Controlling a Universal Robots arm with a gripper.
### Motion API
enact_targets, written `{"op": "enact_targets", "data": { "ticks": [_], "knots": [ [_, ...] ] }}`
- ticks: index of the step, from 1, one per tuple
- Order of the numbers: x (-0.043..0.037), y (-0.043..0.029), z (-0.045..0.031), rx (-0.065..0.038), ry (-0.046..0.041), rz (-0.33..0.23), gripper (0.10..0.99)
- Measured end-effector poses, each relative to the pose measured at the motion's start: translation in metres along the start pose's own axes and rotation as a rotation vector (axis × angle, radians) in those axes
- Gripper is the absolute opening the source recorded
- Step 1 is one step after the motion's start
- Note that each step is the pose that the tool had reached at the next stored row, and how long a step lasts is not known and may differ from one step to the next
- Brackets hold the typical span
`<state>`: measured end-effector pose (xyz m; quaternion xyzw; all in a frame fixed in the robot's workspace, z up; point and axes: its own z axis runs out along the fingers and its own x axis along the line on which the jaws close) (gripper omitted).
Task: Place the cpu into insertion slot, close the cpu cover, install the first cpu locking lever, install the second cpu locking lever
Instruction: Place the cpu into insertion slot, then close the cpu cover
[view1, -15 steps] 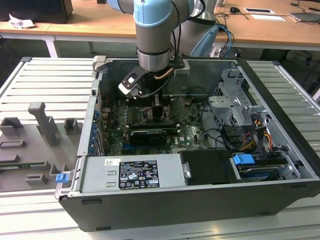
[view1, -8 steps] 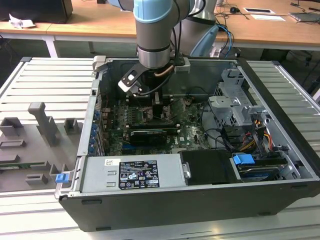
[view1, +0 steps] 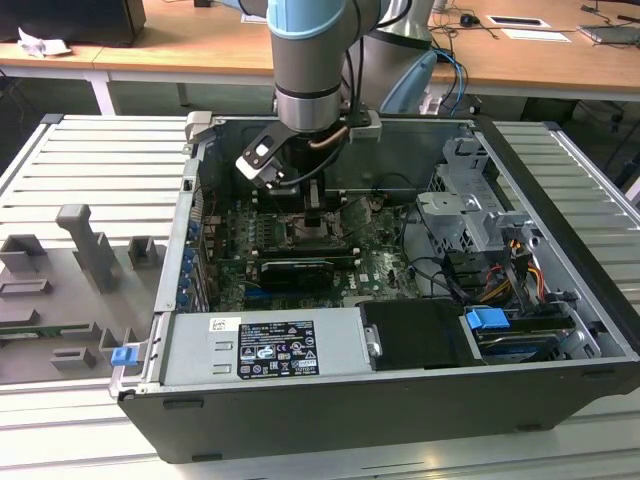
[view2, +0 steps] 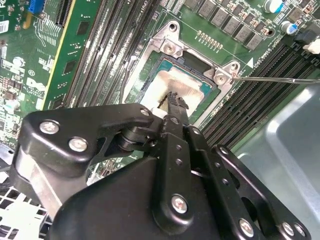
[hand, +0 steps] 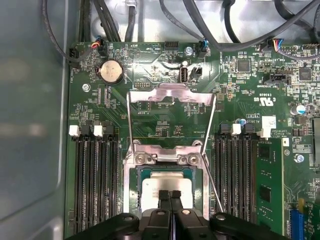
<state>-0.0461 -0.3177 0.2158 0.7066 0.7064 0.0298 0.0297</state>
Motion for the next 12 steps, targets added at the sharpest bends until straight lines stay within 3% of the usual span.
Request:
{"op": "enact_targets", "data": {
  "ticks": [12],
  "knots": [
    [0.0000, 0.0012, -0.0062, 0.000, -0.0001, 0.003, 0.106]
  ]
}}
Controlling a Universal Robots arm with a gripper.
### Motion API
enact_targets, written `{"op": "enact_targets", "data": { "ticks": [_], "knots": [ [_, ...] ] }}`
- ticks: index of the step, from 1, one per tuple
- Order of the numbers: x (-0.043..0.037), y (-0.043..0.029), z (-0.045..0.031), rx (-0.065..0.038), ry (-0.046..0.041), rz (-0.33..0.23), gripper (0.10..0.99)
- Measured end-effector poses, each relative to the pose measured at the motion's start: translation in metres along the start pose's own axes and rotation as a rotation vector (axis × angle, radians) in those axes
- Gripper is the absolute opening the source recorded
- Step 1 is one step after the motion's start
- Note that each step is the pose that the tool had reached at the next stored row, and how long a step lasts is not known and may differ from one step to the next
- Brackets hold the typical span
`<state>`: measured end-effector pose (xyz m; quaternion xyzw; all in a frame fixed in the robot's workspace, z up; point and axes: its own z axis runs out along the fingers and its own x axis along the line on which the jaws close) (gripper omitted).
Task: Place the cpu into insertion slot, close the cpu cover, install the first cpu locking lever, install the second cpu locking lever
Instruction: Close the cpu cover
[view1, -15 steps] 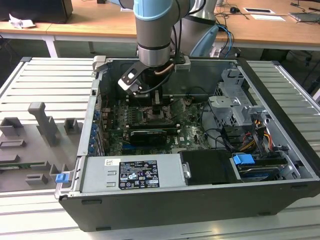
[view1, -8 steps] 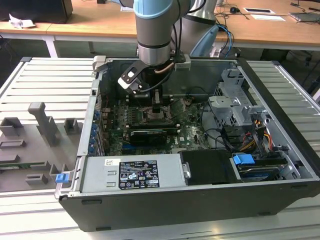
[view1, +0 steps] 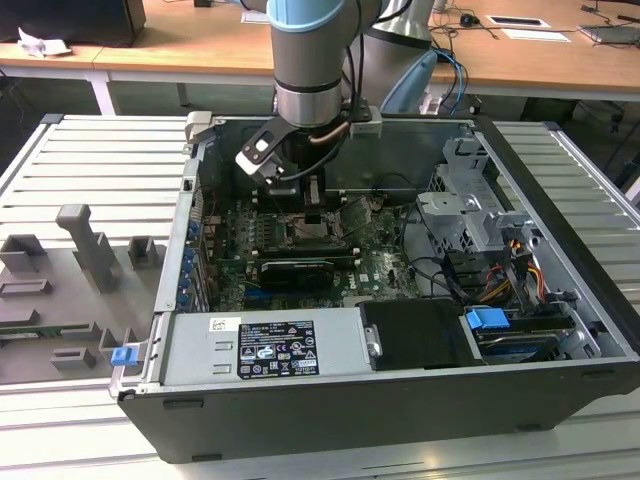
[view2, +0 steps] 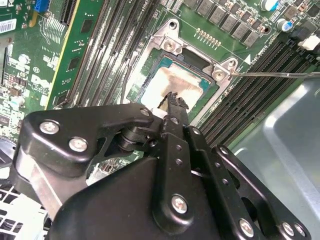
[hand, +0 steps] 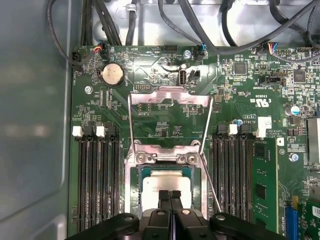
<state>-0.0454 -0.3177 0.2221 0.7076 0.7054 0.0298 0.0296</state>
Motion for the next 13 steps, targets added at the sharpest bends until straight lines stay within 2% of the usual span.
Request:
{"op": "enact_targets", "data": {
  "ticks": [2, 7, 10, 13],
  "knots": [
    [0.0000, 0.0058, 0.0004, 0.004, -0.0002, 0.000, 0.106],
    [0.0000, 0.0065, -0.0036, 0.005, -0.0001, 0.001, 0.106],
    [0.0000, 0.0112, -0.0033, 0.005, -0.0003, 0.001, 0.106],
    [0.0000, 0.0119, -0.0044, 0.006, -0.0005, 0.001, 0.106]
  ]
}}
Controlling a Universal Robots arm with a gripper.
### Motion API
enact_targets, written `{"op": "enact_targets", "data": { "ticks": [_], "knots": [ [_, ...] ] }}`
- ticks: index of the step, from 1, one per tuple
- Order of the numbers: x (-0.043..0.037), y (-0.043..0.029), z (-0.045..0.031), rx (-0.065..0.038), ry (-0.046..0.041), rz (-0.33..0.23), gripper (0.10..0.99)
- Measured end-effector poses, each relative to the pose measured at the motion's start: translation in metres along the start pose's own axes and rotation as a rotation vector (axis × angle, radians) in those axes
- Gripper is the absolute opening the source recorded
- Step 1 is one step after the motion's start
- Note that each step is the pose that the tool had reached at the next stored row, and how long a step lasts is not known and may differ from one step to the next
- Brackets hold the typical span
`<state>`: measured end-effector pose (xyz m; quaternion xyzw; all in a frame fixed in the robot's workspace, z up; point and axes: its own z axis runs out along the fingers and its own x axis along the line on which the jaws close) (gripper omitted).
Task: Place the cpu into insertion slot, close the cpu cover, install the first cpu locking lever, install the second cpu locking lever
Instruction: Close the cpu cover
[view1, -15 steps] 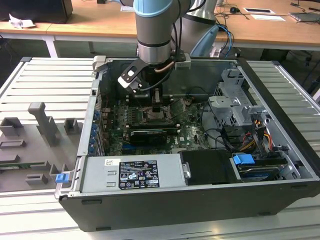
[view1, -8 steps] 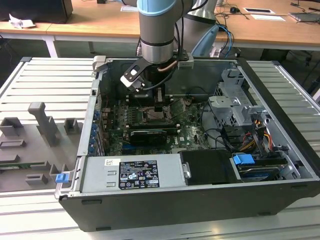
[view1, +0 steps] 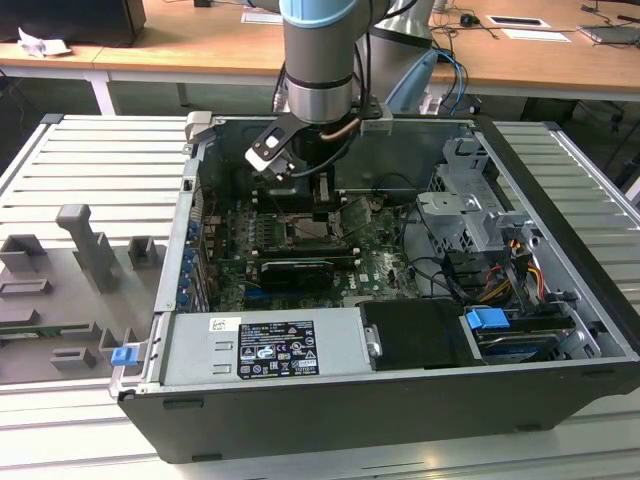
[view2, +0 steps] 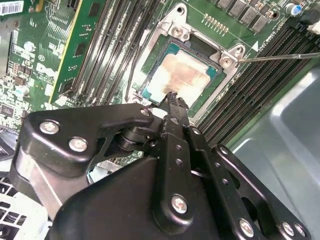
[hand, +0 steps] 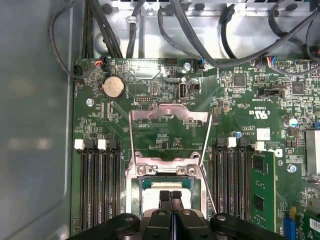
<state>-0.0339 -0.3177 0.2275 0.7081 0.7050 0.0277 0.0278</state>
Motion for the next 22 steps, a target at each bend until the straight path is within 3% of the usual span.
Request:
{"op": "enact_targets", "data": {
  "ticks": [4, 6, 10, 12, 20, 22],
  "knots": [
    [0.0000, 0.0005, -0.0059, 0.000, 0.0004, 0.000, 0.106],
    [0.0000, 0.0045, -0.0072, 0.000, 0.0000, 0.001, 0.106],
    [0.0000, 0.0052, -0.0158, 0.000, 0.0001, 0.001, 0.106],
    [0.0000, 0.0058, -0.0236, 0.000, 0.0001, 0.001, 0.106],
    [0.0000, 0.0129, -0.0244, 0.000, 0.0000, 0.001, 0.106],
    [0.0001, 0.0135, -0.0304, 0.000, 0.0000, 0.001, 0.106]
  ]
}}
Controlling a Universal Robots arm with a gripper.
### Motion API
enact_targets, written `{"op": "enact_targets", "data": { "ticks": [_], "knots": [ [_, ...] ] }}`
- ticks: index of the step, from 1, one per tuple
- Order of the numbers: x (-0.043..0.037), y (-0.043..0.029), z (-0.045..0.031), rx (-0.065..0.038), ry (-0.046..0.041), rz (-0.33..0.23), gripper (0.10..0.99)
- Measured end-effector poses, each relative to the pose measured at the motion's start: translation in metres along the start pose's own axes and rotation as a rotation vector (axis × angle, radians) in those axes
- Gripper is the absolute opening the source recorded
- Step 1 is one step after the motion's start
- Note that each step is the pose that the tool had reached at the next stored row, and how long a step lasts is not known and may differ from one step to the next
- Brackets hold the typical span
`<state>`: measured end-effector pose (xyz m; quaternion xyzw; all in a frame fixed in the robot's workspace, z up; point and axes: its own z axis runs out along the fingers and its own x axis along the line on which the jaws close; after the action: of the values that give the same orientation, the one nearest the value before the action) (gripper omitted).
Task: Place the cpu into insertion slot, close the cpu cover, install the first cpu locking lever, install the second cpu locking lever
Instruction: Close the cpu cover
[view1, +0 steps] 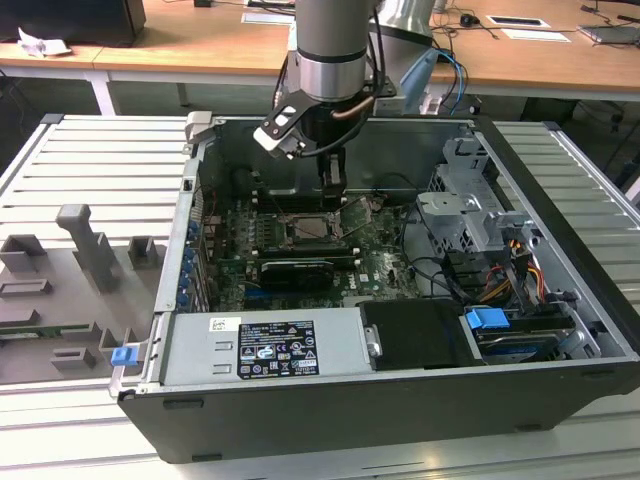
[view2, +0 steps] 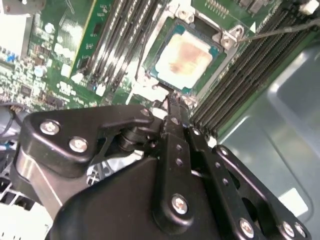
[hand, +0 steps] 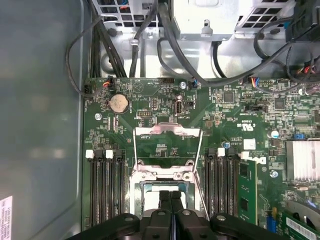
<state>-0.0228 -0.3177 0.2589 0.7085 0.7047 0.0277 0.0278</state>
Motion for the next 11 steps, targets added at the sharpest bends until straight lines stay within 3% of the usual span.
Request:
{"op": "enact_targets", "data": {
  "ticks": [3, 11],
  "knots": [
    [0.0000, 0.0006, -0.0049, 0.000, 0.0001, 0.000, 0.106],
    [0.0000, 0.0047, -0.0047, 0.000, 0.0000, 0.000, 0.106]
  ]
}}
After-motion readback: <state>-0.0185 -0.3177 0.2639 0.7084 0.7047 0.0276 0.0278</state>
